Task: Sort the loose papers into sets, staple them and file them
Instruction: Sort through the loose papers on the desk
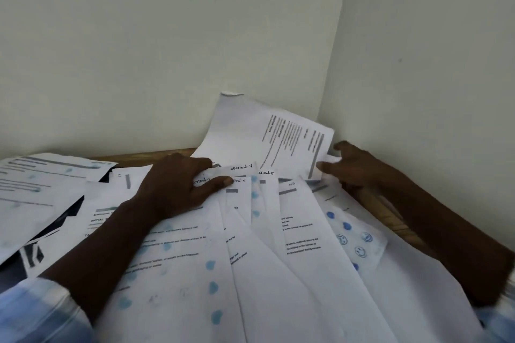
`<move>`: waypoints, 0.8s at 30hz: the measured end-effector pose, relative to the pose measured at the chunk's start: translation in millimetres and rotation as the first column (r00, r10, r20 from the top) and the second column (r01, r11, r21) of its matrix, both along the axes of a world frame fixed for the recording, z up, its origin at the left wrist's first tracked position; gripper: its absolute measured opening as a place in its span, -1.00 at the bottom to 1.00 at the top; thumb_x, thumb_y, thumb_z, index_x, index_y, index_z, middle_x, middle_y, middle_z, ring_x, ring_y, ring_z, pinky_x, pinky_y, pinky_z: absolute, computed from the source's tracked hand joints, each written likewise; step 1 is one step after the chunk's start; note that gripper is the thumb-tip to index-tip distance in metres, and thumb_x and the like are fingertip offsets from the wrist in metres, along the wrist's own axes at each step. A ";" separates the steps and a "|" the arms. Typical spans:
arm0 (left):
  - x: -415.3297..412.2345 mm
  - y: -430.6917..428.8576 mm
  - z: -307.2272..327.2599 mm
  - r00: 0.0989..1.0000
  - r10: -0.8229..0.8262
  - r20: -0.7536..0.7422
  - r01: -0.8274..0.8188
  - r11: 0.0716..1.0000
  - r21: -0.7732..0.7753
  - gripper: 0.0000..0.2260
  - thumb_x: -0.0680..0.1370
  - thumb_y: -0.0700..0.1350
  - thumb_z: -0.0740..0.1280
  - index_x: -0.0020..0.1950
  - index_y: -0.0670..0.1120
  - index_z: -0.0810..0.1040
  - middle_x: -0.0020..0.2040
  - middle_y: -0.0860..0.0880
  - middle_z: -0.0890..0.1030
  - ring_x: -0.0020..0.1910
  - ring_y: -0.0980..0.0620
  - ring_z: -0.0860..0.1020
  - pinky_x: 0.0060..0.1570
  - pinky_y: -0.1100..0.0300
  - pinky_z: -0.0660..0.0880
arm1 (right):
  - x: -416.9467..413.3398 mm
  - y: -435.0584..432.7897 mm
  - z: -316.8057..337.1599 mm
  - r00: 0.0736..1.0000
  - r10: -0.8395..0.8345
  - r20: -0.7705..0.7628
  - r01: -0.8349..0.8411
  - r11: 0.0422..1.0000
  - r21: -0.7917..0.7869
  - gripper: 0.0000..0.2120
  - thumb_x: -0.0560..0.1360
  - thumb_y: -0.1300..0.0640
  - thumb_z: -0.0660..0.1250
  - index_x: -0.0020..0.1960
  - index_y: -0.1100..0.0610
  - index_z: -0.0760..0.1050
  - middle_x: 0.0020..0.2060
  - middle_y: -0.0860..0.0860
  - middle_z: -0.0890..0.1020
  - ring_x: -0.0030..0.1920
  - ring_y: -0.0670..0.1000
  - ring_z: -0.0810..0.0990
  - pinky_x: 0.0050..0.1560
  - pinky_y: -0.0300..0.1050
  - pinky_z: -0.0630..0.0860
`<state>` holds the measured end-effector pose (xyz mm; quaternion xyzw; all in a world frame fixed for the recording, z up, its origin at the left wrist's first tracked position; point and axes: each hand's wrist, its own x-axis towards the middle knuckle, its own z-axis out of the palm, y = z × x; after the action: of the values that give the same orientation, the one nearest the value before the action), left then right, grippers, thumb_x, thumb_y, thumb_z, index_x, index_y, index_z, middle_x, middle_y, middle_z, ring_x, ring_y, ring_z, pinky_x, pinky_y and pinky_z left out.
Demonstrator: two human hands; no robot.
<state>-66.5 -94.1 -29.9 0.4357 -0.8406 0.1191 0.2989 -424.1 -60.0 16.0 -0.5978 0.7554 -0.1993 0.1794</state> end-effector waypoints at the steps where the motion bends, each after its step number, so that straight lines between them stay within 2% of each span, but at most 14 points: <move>1: 0.2 -0.6 -0.1 1.000 0.004 -0.002 -0.004 1.000 0.014 -0.46 0.53 0.48 0.20 -0.32 0.03 0.44 -0.49 0.09 0.39 -0.34 -0.04 0.49 -0.31 0.08 0.42 | -5.4 8.8 -5.5 0.998 0.033 -0.051 -0.031 0.999 0.039 -0.29 0.57 -0.18 0.39 0.58 0.10 0.24 0.48 0.08 0.45 0.40 0.11 0.47 0.14 -0.16 0.37; 4: 2.0 -2.7 -1.2 1.000 0.016 0.010 -0.016 1.000 0.025 -0.38 0.53 0.51 0.10 -0.26 -0.02 0.52 -0.43 0.04 0.50 -0.32 -0.02 0.51 -0.26 0.03 0.49 | -13.7 30.0 -12.9 0.995 0.082 -0.055 -0.077 0.993 0.087 -0.25 0.43 -0.27 0.51 0.49 0.01 0.36 0.33 -0.03 0.53 0.28 0.03 0.52 0.25 -0.11 0.43; 6: 2.5 -3.5 -1.4 1.000 0.015 0.010 -0.015 1.000 0.019 -0.36 0.53 0.51 0.07 -0.25 -0.04 0.52 -0.42 0.03 0.52 -0.32 -0.02 0.52 -0.25 0.02 0.49 | -20.6 32.7 -14.6 0.989 0.131 0.065 -0.134 0.990 0.044 -0.32 0.25 -0.31 0.62 0.26 -0.03 0.55 0.21 -0.11 0.64 0.17 -0.03 0.63 0.27 0.03 0.54; 7: 2.5 -3.6 -1.5 1.000 0.014 0.008 -0.014 1.000 0.016 -0.36 0.53 0.51 0.08 -0.25 -0.04 0.51 -0.42 0.03 0.52 -0.32 -0.03 0.52 -0.26 0.02 0.49 | -22.5 33.4 -14.7 0.981 0.149 0.126 -0.152 0.988 0.011 -0.46 0.27 -0.20 0.65 0.14 -0.03 0.61 0.13 -0.06 0.71 0.09 -0.02 0.69 0.22 0.11 0.60; 9: 2.3 -3.7 -1.9 1.000 0.011 0.009 -0.011 1.000 0.002 -0.38 0.53 0.50 0.08 -0.25 -0.03 0.50 -0.42 0.02 0.52 -0.33 -0.03 0.52 -0.28 0.04 0.47 | -21.4 37.8 -9.1 0.953 0.189 0.237 -0.183 0.982 -0.047 -0.85 0.45 0.12 0.58 0.00 0.03 0.67 -0.03 0.04 0.76 -0.04 0.05 0.75 0.12 0.15 0.65; 11: 2.9 -3.7 -2.5 1.000 0.020 0.017 -0.020 1.000 -0.008 -0.38 0.54 0.50 0.07 -0.25 -0.03 0.48 -0.43 0.03 0.51 -0.34 -0.02 0.52 -0.30 0.05 0.47 | -20.1 44.3 -2.6 0.933 0.186 0.307 -0.165 0.982 -0.093 -0.96 0.56 0.20 0.46 -0.05 0.12 0.70 -0.13 0.07 0.77 -0.08 0.13 0.75 0.05 0.13 0.64; 15: 2.6 -1.9 -2.7 1.000 0.010 -0.017 -0.010 1.000 -0.015 -0.42 0.56 0.46 0.11 -0.26 -0.03 0.51 -0.45 0.04 0.49 -0.37 -0.03 0.51 -0.32 0.05 0.47 | -11.4 56.5 2.5 0.887 0.185 0.423 -0.180 0.982 -0.052 -0.91 0.62 0.20 0.39 0.02 0.15 0.68 -0.05 0.14 0.76 -0.13 0.05 0.74 -0.02 0.02 0.66; 16: 2.2 -1.1 -1.7 1.000 0.005 -0.030 -0.005 1.000 -0.013 -0.43 0.56 0.45 0.11 -0.24 -0.02 0.53 -0.45 0.05 0.49 -0.37 -0.03 0.53 -0.31 0.06 0.47 | -5.9 61.3 -0.7 0.886 0.200 0.417 -0.220 0.975 0.000 -0.90 0.60 0.18 0.41 0.09 0.14 0.66 -0.01 0.16 0.75 -0.10 0.07 0.75 0.01 0.04 0.68; 18: 2.0 -0.5 -1.6 0.999 -0.010 -0.045 0.009 1.000 -0.029 -0.49 0.57 0.41 0.14 -0.24 0.01 0.53 -0.47 0.08 0.45 -0.37 -0.05 0.54 -0.31 0.06 0.47 | 3.4 68.2 -7.2 0.885 0.216 0.413 -0.263 0.963 0.061 -0.69 0.51 0.04 0.48 0.22 0.09 0.61 0.05 0.17 0.73 -0.01 0.18 0.74 0.08 0.21 0.67; 19: 2.1 -0.7 -1.7 0.999 -0.011 -0.041 0.010 0.999 -0.043 -0.50 0.58 0.40 0.15 -0.26 0.02 0.49 -0.48 0.08 0.43 -0.38 -0.06 0.54 -0.33 0.06 0.46 | 8.1 72.5 -6.8 0.875 0.242 0.419 -0.285 0.957 0.044 -0.65 0.51 0.00 0.49 0.27 0.02 0.58 0.10 0.10 0.71 0.00 0.11 0.73 0.07 0.13 0.68; 20: 2.7 -0.7 -1.5 0.999 -0.006 -0.031 0.004 0.999 -0.054 -0.50 0.58 0.39 0.16 -0.29 0.01 0.46 -0.49 0.07 0.42 -0.39 -0.08 0.53 -0.34 0.05 0.45 | 14.4 77.3 -4.9 0.861 0.282 0.424 -0.321 0.947 0.023 -0.64 0.56 -0.02 0.47 0.33 -0.06 0.55 0.15 -0.03 0.68 -0.02 -0.05 0.71 -0.01 -0.07 0.66; 22: 2.0 -1.1 -1.3 1.000 -0.012 -0.020 0.011 0.997 -0.071 -0.50 0.59 0.37 0.17 -0.33 0.01 0.38 -0.48 0.05 0.41 -0.41 -0.08 0.49 -0.37 0.04 0.43 | 25.5 84.9 1.5 0.829 0.358 0.430 -0.410 0.911 0.033 -0.62 0.62 -0.15 0.35 0.41 -0.17 0.48 0.21 -0.20 0.61 -0.04 -0.24 0.64 -0.10 -0.32 0.57; 23: 1.4 -1.4 -1.4 0.999 -0.027 -0.021 0.025 0.997 -0.077 -0.51 0.59 0.35 0.17 -0.35 0.02 0.33 -0.49 0.05 0.38 -0.43 -0.06 0.45 -0.39 0.04 0.41 | 28.4 87.3 3.0 0.819 0.388 0.423 -0.447 0.893 0.048 -0.58 0.60 -0.29 0.29 0.42 -0.22 0.48 0.23 -0.22 0.61 0.05 -0.22 0.64 0.04 -0.27 0.59; 24: 0.2 -1.1 -1.0 0.999 -0.041 -0.024 0.039 0.996 -0.081 -0.52 0.59 0.34 0.17 -0.37 0.05 0.28 -0.49 0.06 0.35 -0.45 -0.03 0.41 -0.40 0.04 0.40 | 30.4 91.2 4.4 0.786 0.429 0.445 -0.490 0.871 0.025 -0.50 0.56 -0.41 0.23 0.42 -0.25 0.49 0.28 -0.20 0.61 0.21 -0.14 0.62 0.26 -0.10 0.57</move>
<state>-66.2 -95.2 -30.9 0.4081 -0.8398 0.1411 0.3292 -393.6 31.2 20.5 -0.6917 0.5408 -0.2220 0.4241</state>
